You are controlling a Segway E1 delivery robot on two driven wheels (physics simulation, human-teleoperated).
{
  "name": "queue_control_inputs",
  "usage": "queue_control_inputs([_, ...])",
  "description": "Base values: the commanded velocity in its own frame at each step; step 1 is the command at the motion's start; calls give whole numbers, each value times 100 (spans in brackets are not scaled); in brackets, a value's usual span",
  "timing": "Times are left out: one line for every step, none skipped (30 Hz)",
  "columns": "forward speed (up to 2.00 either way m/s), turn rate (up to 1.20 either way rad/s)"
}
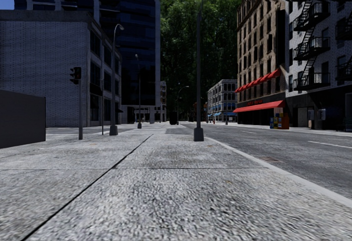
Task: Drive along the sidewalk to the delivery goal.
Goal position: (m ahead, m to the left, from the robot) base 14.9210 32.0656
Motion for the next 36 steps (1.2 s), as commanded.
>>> queue_control_inputs([200, 38])
queue_control_inputs([200, 38])
queue_control_inputs([200, 38])
queue_control_inputs([200, 38])
queue_control_inputs([200, 38])
queue_control_inputs([200, 38])
queue_control_inputs([200, 38])
queue_control_inputs([200, 38])
queue_control_inputs([200, 38])
queue_control_inputs([200, 38])
queue_control_inputs([200, 38])
queue_control_inputs([200, 38])
queue_control_inputs([200, 38])
queue_control_inputs([200, 38])
queue_control_inputs([200, 34])
queue_control_inputs([200, 34])
queue_control_inputs([200, 20])
queue_control_inputs([200, 0])
queue_control_inputs([200, 0])
queue_control_inputs([200, 0])
queue_control_inputs([200, 0])
queue_control_inputs([200, 0])
queue_control_inputs([200, 0])
queue_control_inputs([200, 0])
queue_control_inputs([200, 0])
queue_control_inputs([200, 0])
queue_control_inputs([200, 0])
queue_control_inputs([200, 0])
queue_control_inputs([200, 0])
queue_control_inputs([200, 0])
queue_control_inputs([200, 0])
queue_control_inputs([200, 0])
queue_control_inputs([200, 0])
queue_control_inputs([200, 0])
queue_control_inputs([200, 0])
queue_control_inputs([200, 0])
